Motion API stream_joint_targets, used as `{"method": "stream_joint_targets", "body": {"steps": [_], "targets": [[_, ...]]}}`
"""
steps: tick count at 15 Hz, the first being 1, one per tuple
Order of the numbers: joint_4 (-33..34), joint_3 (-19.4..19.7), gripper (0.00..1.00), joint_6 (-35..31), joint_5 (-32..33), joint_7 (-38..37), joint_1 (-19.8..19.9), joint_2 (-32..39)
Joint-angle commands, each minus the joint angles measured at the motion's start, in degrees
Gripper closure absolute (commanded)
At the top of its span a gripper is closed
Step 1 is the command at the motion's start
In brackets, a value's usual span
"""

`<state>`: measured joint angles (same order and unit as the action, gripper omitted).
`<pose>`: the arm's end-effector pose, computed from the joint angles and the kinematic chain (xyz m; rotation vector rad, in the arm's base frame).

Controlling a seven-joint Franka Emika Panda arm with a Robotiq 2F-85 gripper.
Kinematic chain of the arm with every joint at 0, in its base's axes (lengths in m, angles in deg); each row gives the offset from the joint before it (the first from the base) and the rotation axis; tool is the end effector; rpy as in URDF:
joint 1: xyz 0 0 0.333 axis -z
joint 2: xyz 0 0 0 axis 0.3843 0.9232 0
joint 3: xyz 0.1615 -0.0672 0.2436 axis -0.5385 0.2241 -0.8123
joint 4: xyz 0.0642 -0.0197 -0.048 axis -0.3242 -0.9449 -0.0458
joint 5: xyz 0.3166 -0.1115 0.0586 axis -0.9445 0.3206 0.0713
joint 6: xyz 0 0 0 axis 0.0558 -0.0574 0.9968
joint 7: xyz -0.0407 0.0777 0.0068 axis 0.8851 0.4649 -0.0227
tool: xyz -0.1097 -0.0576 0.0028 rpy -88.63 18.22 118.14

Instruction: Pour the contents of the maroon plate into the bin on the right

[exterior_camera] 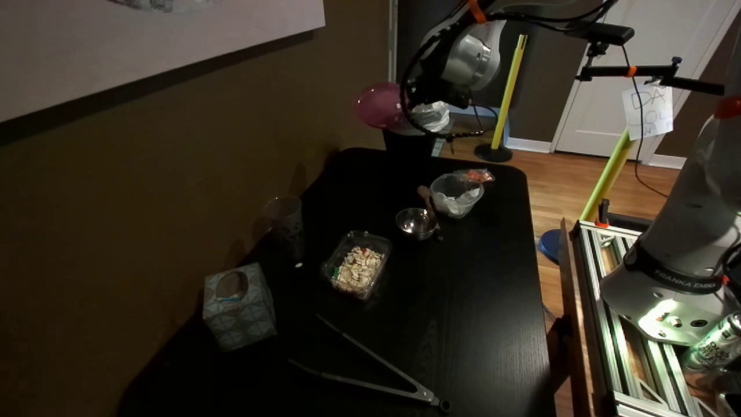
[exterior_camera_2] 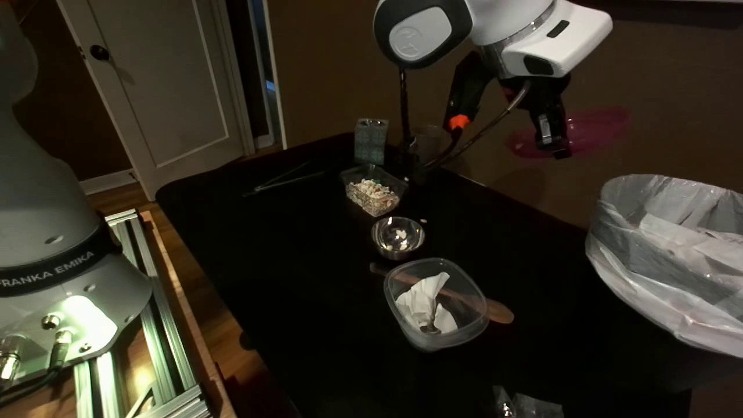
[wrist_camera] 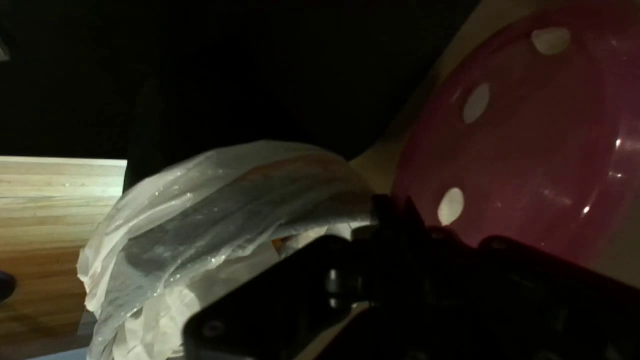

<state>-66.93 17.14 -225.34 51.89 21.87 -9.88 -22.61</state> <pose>0.4888 -0.2839 0.3698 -2.4861 1.4950 -1.0803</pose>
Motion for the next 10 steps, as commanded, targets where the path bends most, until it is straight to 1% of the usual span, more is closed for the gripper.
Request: {"method": "stream_joint_targets", "body": {"steps": [1,2,3,4,7,8,10], "targets": [[-3.4,0.6,0.99,5.8,2.4,2.7,0.1,-4.1],[-3.2,0.6,0.99,4.8,2.1,2.9,0.1,-4.1],[-1.4,0.2,0.99,3.5,0.8,2.0,0.0,-1.8],[-1.4,0.2,0.96,3.5,0.8,2.1,0.0,-2.0],[-1.3,0.2,0.96,3.5,0.8,2.1,0.0,-1.9],[-1.8,0.7,0.99,4.6,2.3,1.9,-0.6,-1.6],[-2.3,-0.5,0.99,10.7,3.1,3.7,-0.6,-1.6]]}}
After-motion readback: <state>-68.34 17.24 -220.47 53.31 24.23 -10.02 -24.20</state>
